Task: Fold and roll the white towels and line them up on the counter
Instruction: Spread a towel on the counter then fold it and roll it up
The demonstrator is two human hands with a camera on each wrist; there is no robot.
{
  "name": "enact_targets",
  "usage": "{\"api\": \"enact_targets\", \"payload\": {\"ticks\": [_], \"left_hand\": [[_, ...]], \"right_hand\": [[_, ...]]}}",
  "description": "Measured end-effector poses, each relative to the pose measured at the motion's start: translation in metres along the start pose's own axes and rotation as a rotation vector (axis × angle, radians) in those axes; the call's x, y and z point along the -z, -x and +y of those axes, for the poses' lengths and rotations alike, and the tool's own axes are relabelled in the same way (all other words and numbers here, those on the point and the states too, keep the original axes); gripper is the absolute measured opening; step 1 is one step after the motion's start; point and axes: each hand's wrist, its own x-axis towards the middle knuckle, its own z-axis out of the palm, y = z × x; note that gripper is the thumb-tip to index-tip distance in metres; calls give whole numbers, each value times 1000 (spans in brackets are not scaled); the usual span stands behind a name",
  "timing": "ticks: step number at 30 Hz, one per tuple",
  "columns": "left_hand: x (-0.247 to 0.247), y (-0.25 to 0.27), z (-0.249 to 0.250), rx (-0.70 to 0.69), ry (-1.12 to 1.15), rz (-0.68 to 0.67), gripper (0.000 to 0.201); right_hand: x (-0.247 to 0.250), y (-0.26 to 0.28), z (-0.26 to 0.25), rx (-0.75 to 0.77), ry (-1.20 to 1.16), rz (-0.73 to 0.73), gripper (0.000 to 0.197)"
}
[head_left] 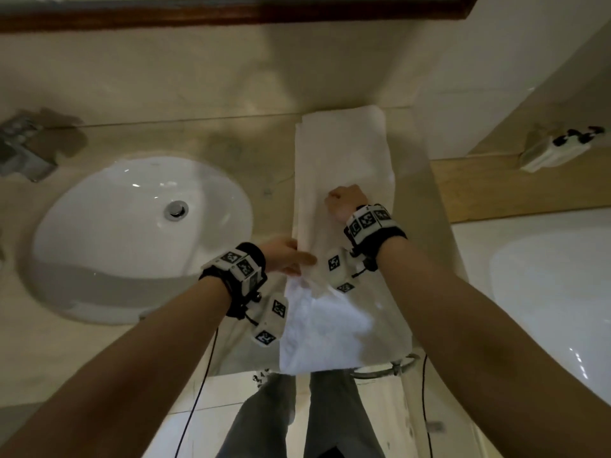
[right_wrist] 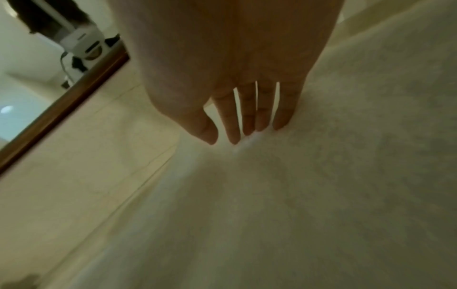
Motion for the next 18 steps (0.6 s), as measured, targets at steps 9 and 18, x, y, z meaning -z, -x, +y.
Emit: {"api": "enact_targets", "payload": {"ticks": [9, 18], "left_hand": [[-11, 33, -19, 133, -109, -137, 23], [-32, 19, -16, 308, -548, -323, 27]], "right_hand": [[-8, 7, 10, 74, 112, -37, 54], [-6, -10, 7, 136, 205, -57, 81]]}}
